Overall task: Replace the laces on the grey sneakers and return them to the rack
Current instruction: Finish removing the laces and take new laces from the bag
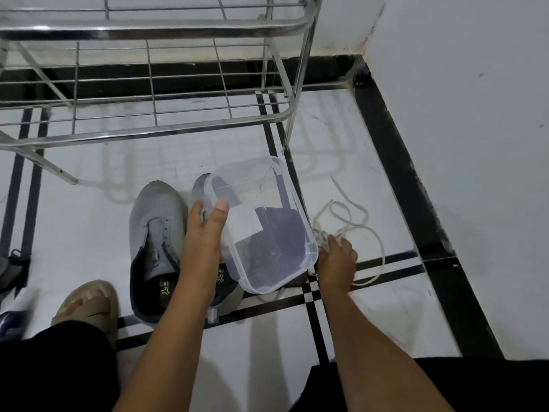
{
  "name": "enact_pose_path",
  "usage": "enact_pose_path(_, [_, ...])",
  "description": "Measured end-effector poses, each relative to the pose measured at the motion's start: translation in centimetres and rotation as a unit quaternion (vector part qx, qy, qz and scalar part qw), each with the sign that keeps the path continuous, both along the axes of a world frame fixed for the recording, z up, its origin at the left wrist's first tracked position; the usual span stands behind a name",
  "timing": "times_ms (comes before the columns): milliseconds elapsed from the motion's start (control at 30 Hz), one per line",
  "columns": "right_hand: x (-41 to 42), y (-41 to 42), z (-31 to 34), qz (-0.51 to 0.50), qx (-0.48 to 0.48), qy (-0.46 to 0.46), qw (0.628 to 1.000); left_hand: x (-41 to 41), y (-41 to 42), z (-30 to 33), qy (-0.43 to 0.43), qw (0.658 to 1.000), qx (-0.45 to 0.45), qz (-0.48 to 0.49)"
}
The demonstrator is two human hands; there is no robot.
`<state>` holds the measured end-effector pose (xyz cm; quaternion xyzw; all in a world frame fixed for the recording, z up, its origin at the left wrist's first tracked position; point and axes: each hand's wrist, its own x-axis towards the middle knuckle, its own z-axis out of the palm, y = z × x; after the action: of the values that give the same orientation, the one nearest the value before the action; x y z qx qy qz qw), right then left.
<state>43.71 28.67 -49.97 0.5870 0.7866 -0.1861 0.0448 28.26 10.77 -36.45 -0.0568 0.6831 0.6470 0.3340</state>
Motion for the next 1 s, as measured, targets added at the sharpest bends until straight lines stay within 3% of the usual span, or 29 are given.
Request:
enact_pose_path(133, [-1.1, -0.6, 1.3, 0.027, 0.018, -0.015, 0.999, 0.0, -0.2, 0.0, 0.02, 1.0, -0.01, -0.017])
enact_pose_path(233, [-2.6, 2.1, 4.4, -0.037, -0.078, 0.009, 0.996, 0.0, -0.2, 0.0, 0.039, 0.999, -0.032, -0.016])
enact_pose_path(333, [-4.6, 5.4, 11.0, 0.039, -0.194, -0.012, 0.98, 0.1, -0.7, 0.4, 0.067, 0.996, -0.063, -0.01])
enact_pose_path(467, [-6.5, 5.3, 19.9, 0.148, -0.38, 0.079, 0.91, 0.3, -0.8, 0.8, 0.114, 0.989, -0.092, -0.014])
enact_pose_path(567, [-7.3, 1.4, 23.0, 0.226, -0.498, 0.056, 0.835, 1.0, -1.1, 1.7, 0.115, 0.988, -0.085, -0.053])
enact_pose_path(633, [-8.0, -2.3, 22.9, 0.23, -0.475, 0.06, 0.847, 1.5, -1.7, 2.8, 0.091, 0.99, -0.064, -0.081])
enact_pose_path(700, [-8.9, -5.6, 21.9, 0.201, -0.364, 0.091, 0.905, 1.9, -2.4, 3.4, 0.043, 0.994, -0.037, -0.095])
enact_pose_path(767, [-9.2, -8.2, 21.5, 0.205, -0.264, 0.093, 0.938, 2.3, -3.2, 3.7, -0.006, 0.995, -0.021, -0.097])
enact_pose_path(867, [-9.2, -9.0, 23.0, 0.257, -0.285, 0.05, 0.922, 2.4, -4.8, 4.2, -0.046, 0.996, -0.019, -0.067])
enact_pose_path(933, [-8.9, -7.5, 25.7, 0.221, -0.315, 0.12, 0.915, 2.0, -5.5, 4.6, -0.059, 0.997, -0.023, -0.054])
enact_pose_path(1000, [-8.0, -5.6, 28.6, 0.19, -0.276, 0.219, 0.916, 1.8, -6.2, 5.4, -0.078, 0.996, -0.016, -0.045])
